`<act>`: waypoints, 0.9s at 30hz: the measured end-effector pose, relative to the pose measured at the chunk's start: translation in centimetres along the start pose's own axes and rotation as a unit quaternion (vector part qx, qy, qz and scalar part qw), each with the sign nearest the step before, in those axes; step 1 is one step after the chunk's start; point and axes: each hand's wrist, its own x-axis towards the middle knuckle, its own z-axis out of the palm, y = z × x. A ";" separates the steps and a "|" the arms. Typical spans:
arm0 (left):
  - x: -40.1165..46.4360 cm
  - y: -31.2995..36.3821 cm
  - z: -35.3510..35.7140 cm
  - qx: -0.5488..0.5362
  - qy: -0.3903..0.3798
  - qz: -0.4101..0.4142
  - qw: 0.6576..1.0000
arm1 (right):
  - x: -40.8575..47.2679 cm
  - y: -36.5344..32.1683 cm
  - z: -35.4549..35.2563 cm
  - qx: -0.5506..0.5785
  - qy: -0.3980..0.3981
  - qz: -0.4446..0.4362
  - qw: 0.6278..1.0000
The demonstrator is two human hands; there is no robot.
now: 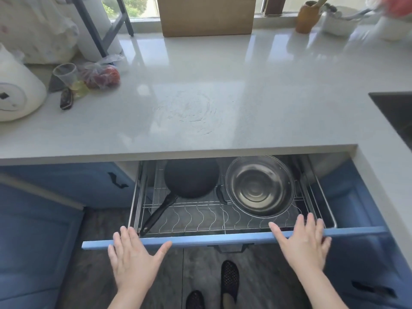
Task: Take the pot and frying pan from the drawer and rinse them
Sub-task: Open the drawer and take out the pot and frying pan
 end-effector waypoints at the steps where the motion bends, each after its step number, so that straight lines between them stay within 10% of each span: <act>1: -0.5 -0.2 0.0 0.004 -0.008 -0.001 1.000 | -0.4 0.2 0.1 -0.002 -0.003 -0.002 1.000; 27: -9.3 -3.8 1.1 0.027 -0.038 -0.042 0.998 | -8.6 6.2 1.9 -0.004 -0.024 -0.010 1.000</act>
